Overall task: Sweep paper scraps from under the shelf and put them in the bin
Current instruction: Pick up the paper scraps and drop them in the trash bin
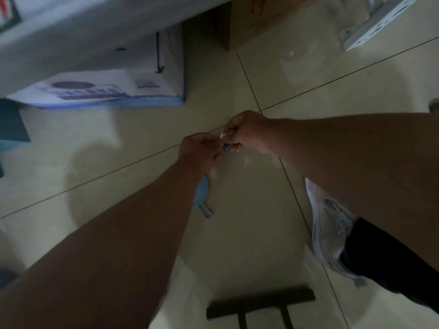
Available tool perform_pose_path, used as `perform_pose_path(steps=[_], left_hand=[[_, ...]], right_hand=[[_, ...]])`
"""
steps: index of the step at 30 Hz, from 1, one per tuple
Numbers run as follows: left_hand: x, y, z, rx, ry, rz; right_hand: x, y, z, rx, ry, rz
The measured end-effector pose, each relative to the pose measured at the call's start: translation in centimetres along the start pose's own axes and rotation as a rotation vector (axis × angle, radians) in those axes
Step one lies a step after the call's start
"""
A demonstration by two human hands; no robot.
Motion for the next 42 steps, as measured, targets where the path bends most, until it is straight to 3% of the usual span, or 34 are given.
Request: perform_pose_path(steps=[7, 16, 18, 20, 22, 25, 30, 42], left_hand=[[0.7, -3.2, -1.1, -0.016, -0.329, -0.004], [1.9, -5.7, -2.9, -0.043, -0.323, 0.041], [2.5, -5.5, -3.1, -0.072, -0.308, 0.024], [3.1, -5.0, -3.4, -0.097, -0.325, -0.004], [3.7, -4.4, -3.4, -0.098, -0.348, -0.022], [3.9, -3.8, -3.2, -0.092, -0.354, -0.042], [4.2, -2.8, -3.0, -0.088, -0.332, -0.054], [4.2, -1.9, -1.3, -0.081, -0.300, -0.078]], right_hand=[[1.5, -2.1, 1.5, 0.154, 0.333, 0.056], [1.8, -4.0, 3.1, 0.256, 0.368, 0.053], [1.6, -3.8, 3.1, 0.210, 0.361, 0.053], [1.3, -3.0, 2.4, 0.018, 0.081, 0.020], [1.0, -2.4, 1.3, -0.114, -0.401, -0.024], [0.0, -1.7, 0.4, -0.086, -0.816, -0.104], [-2.0, -1.4, 0.4, -0.139, -0.751, -0.098], [-3.0, -0.7, 3.0, -0.214, -0.924, -0.173]])
Point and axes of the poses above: each hand's wrist, its own y-axis towards the middle knuckle, its own z-axis out of the palm, x = y × z, the point moved 2 cm from there along y, towards the middle knuckle, and after that the axes turned 2 degrees about x, right-handed, at the moved point
